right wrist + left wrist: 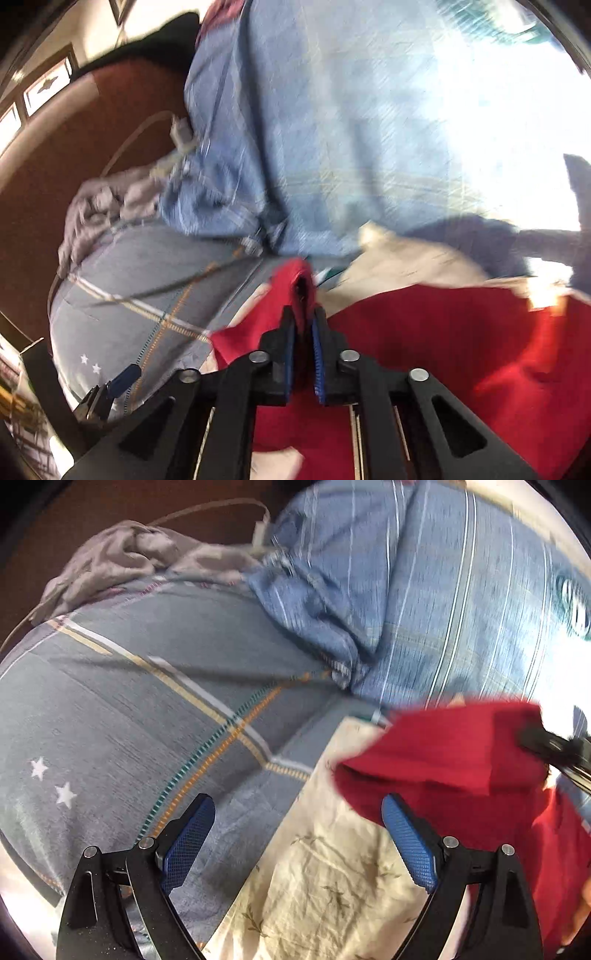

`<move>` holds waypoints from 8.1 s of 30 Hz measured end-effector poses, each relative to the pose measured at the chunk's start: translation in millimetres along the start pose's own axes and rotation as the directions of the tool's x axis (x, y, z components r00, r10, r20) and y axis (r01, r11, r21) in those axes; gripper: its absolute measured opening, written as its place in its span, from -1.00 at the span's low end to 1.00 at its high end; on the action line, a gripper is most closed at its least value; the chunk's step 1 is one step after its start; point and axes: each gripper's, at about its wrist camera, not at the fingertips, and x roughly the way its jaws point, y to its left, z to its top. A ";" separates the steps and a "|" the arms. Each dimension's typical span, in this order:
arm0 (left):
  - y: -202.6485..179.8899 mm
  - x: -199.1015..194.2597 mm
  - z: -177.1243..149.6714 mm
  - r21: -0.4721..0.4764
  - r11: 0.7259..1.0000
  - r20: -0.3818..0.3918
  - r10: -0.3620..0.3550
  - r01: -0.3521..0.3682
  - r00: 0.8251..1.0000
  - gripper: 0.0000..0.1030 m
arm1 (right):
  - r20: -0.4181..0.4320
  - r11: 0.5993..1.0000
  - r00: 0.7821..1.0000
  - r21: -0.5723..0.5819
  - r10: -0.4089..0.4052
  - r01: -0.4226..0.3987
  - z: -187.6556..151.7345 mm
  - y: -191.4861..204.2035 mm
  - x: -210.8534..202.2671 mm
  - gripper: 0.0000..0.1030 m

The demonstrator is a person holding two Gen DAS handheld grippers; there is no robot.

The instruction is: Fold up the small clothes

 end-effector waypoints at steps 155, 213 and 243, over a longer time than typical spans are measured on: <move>-115.2 5.6 -49.0 0.378 0.908 -0.084 -0.162 0.182 0.983 0.80 | -0.115 0.963 0.971 0.149 -0.211 0.226 -148.4 -170.4 -159.7 -0.17; -115.5 -6.4 -46.3 0.319 0.916 -0.100 -0.222 0.242 0.970 0.79 | -0.126 0.909 0.918 0.142 -0.376 0.392 -144.8 -156.4 -123.0 -0.32; -167.2 -0.9 -60.4 0.402 0.870 -0.199 -0.222 0.285 0.955 0.79 | -0.299 0.507 0.765 0.605 -0.570 0.614 -121.7 -385.5 -272.1 0.59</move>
